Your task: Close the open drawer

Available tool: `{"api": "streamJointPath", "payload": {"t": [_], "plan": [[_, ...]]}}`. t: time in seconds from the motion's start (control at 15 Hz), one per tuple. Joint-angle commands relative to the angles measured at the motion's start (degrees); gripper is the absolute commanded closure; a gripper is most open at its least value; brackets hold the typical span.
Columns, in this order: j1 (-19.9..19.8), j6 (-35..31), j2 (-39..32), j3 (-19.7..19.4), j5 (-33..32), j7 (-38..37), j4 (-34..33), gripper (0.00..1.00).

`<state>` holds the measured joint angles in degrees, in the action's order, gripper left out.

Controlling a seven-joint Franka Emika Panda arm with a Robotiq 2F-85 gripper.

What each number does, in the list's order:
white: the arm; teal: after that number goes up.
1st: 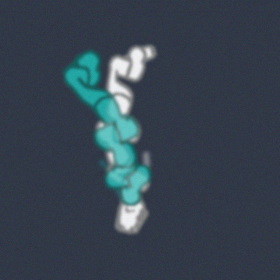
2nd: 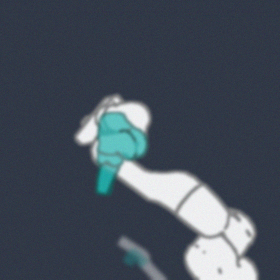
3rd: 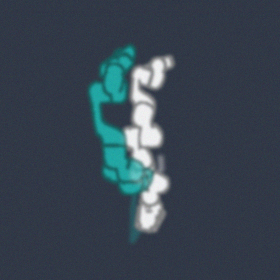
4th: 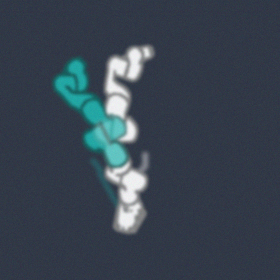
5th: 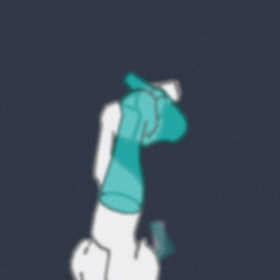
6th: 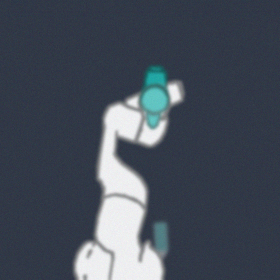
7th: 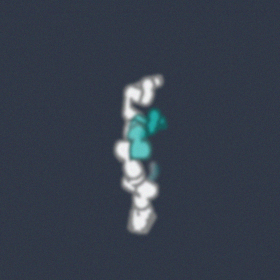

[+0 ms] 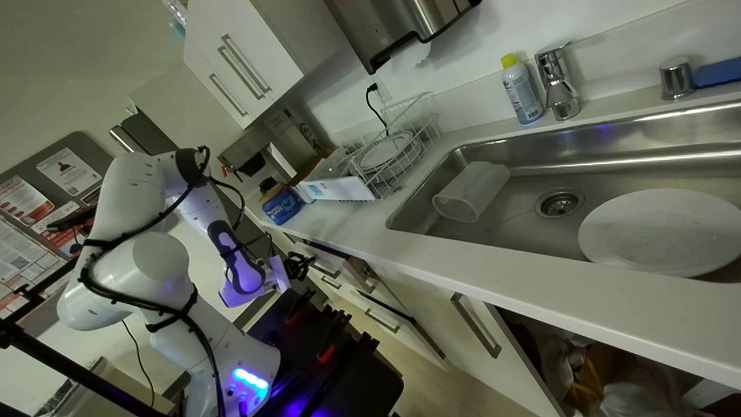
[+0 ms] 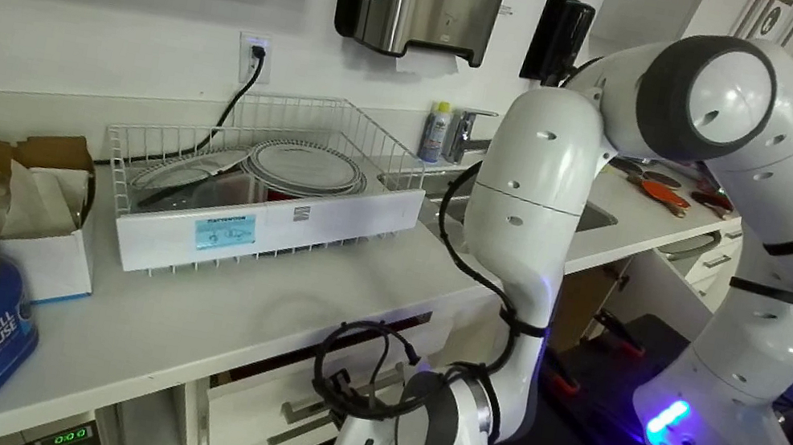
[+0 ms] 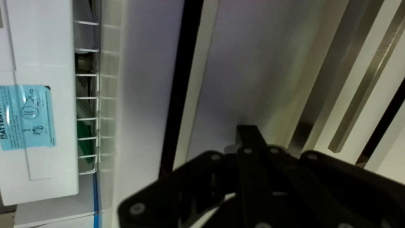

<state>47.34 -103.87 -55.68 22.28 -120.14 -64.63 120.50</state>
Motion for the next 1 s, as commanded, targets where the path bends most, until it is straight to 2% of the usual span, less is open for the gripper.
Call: {"api": "streamJointPath", "payload": {"t": [0.0,0.2,0.4,0.6,0.93], "plan": [[-4.5,-0.4,-1.9,0.0,-4.4,-0.2,-2.1,1.0],[-6.6,0.7,-2.8,1.0,-6.2,0.9,-2.8,1.0],[-7.0,2.6,-1.3,3.9,-3.8,1.0,-0.9,1.0],[-5.9,5.3,2.4,9.4,1.9,1.7,2.7,1.0],[-4.2,14.8,11.2,20.1,19.1,6.7,7.6,1.0]]}}
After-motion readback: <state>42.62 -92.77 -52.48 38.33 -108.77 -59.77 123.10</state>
